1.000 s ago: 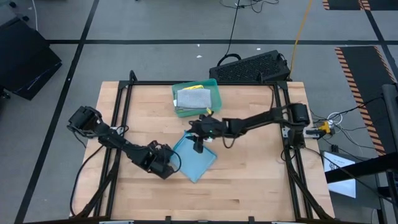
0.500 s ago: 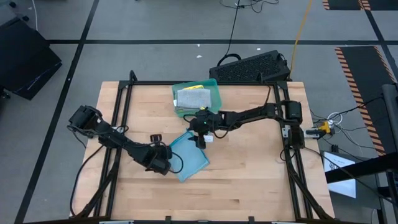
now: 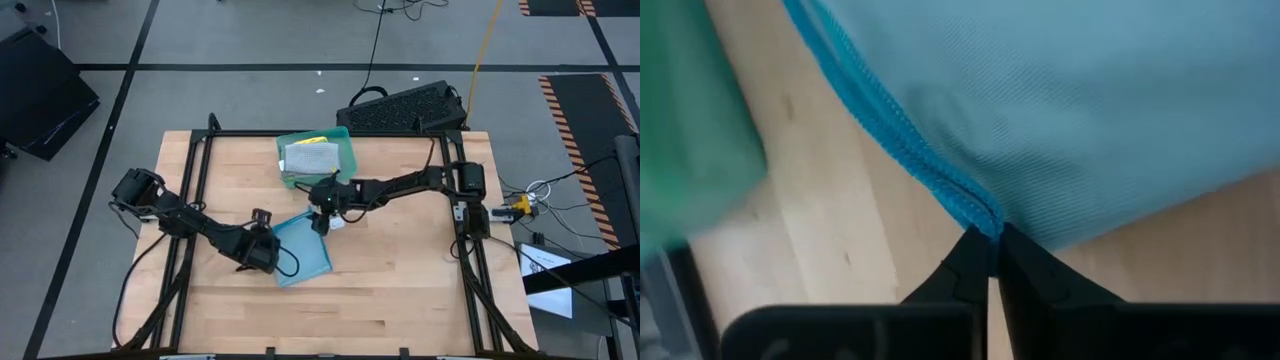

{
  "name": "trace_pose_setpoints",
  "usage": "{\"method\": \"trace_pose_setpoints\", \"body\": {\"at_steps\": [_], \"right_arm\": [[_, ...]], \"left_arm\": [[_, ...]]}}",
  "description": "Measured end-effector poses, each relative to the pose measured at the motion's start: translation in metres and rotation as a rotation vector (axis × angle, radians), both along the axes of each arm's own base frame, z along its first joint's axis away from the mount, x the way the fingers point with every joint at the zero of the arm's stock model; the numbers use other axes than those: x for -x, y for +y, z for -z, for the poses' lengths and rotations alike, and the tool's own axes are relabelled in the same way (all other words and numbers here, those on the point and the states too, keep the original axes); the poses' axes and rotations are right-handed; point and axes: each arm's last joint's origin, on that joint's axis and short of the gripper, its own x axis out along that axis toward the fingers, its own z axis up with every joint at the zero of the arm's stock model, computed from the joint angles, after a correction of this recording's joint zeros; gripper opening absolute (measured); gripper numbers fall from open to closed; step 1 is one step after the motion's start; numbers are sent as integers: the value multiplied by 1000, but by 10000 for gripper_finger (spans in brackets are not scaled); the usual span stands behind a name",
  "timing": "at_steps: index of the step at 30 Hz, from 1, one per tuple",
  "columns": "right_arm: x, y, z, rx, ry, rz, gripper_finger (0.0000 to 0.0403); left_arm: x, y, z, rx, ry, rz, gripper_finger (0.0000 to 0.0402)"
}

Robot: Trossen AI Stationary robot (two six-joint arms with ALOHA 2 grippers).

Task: Fold microfiber towels
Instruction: Fold the blue microfiber cloth

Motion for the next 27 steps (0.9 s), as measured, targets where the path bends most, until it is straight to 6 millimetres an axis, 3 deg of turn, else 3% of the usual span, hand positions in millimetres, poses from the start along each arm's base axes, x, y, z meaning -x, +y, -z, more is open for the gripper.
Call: {"method": "trace_pose_setpoints", "body": {"at_steps": [5,14,22,27], "right_arm": [[1,13,2,-40,24,29,258],[7,13,8,-34,71,221,285],[20,14,25,-83,93,275,275],[24,19,32,-138,26,220,255]], "left_arm": [[-8,0,-1,-25,7,149,6],[-12,9,-1,-15,4,126,6],[-16,9,-2,-14,-17,144,10],[-17,11,-2,-3,-27,133,12]]}}
